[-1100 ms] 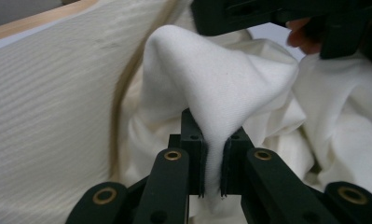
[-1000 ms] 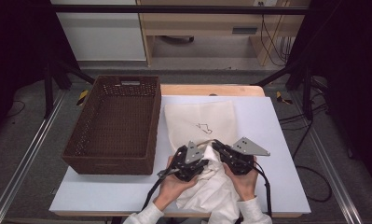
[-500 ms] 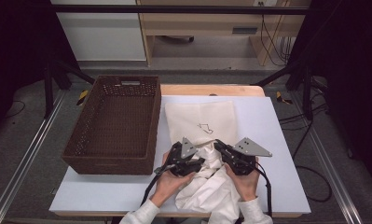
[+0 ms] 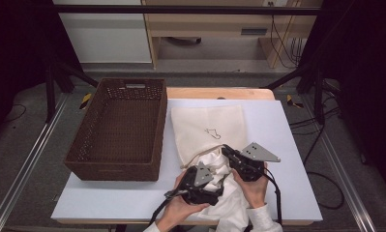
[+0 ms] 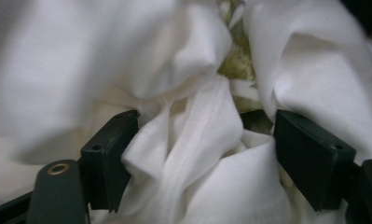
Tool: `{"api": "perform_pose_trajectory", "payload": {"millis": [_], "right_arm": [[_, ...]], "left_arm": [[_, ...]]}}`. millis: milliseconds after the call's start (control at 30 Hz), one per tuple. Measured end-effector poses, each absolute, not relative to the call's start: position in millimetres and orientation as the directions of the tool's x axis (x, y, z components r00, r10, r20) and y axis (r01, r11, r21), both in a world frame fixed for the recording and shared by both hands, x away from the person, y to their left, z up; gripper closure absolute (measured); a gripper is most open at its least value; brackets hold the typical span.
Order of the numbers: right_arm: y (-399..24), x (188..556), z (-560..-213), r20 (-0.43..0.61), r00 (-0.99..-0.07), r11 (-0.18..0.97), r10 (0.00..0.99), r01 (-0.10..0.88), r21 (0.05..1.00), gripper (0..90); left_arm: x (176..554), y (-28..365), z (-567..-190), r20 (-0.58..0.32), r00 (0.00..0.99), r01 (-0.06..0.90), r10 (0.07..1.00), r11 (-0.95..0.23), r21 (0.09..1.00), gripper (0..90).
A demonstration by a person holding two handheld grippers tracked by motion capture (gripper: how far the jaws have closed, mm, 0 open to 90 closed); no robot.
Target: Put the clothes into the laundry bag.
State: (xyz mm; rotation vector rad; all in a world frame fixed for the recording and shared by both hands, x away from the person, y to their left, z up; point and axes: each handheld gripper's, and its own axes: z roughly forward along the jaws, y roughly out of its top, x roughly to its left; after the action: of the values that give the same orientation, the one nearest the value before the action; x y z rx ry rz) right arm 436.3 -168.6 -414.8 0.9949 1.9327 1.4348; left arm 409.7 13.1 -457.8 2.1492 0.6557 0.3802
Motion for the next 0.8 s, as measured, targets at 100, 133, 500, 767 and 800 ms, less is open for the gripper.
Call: {"api": "perform_pose_trajectory", "payload": {"millis": [100,133,500,767,800], "right_arm": [[-168.6,437.4,-415.8,0.021,-0.591,0.162,0.807,0.255,0.953,86.8],[-168.2,437.6,-415.9,0.021,-0.592,0.163,0.806,0.255,0.953,86.8],[-171.2,437.5,-415.0,0.022,-0.586,0.157,0.810,0.253,0.955,87.1],[-169.6,435.6,-413.2,0.024,-0.605,0.156,0.796,0.244,0.957,87.1],[-168.0,435.5,-413.3,0.022,-0.606,0.161,0.795,0.246,0.956,87.1]], "left_arm": [[409.1,3.7,-465.5,0.146,0.775,0.322,0.614,-0.584,0.745,39.5],[408.4,3.5,-464.4,0.164,0.768,0.323,0.620,-0.595,0.736,45.6],[426.1,32.3,-423.9,0.027,0.753,0.364,0.658,-0.450,0.815,76.4],[468.9,22.7,-449.8,0.066,0.688,0.411,0.723,-0.463,0.785,72.6],[470.5,24.1,-452.5,0.056,0.691,0.412,0.721,-0.456,0.789,71.0]]}}
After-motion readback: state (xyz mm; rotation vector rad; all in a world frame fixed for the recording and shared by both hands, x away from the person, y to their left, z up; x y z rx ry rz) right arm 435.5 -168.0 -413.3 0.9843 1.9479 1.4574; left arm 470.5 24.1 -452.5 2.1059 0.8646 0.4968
